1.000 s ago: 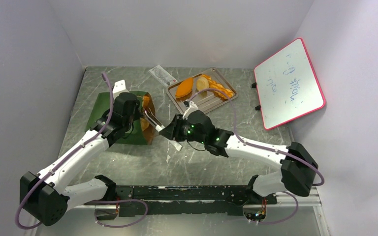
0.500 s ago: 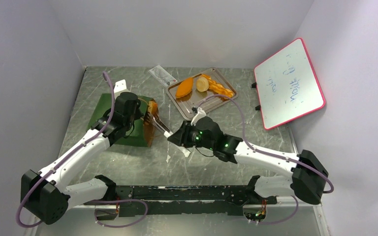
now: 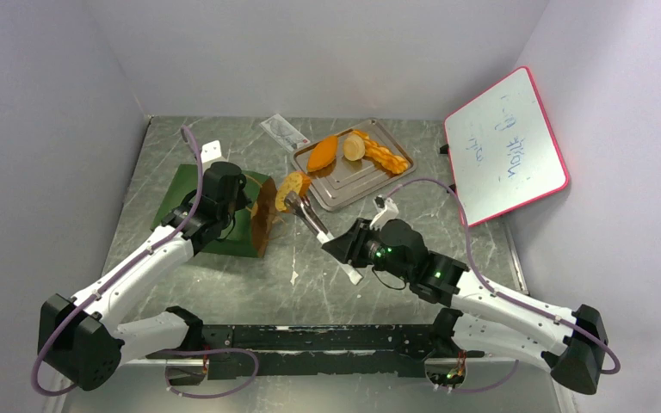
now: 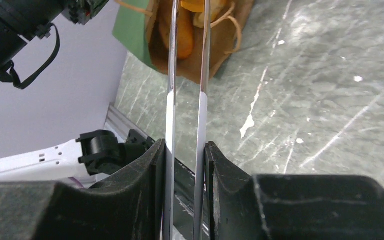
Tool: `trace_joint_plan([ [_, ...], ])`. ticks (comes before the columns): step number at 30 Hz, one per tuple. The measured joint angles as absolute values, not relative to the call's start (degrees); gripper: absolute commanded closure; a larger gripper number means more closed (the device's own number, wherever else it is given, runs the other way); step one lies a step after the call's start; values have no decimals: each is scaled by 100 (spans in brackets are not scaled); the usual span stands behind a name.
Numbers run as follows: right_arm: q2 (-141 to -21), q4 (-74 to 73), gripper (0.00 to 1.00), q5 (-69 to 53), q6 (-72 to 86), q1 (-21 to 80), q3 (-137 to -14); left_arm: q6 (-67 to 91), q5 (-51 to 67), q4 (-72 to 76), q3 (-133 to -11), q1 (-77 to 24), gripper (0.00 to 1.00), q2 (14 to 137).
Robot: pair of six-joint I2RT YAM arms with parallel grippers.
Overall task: Take the fake bread out of the paper bag
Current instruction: Place the fake bread in the container.
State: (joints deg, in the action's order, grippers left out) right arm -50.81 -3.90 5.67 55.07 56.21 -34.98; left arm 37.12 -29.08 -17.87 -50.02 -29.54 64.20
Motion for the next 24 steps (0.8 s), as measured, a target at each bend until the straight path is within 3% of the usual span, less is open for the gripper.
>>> trace_joint_plan([
  [12,-4744,-1033,86,1529,5551,5229,-3481,3710,-2753,-1697,-4856,-2895,93,6392],
  [24,-6160,126,87,495,5645,3356,-3422,3710,-2613,-1684,-4748,-2891,93,6217],
])
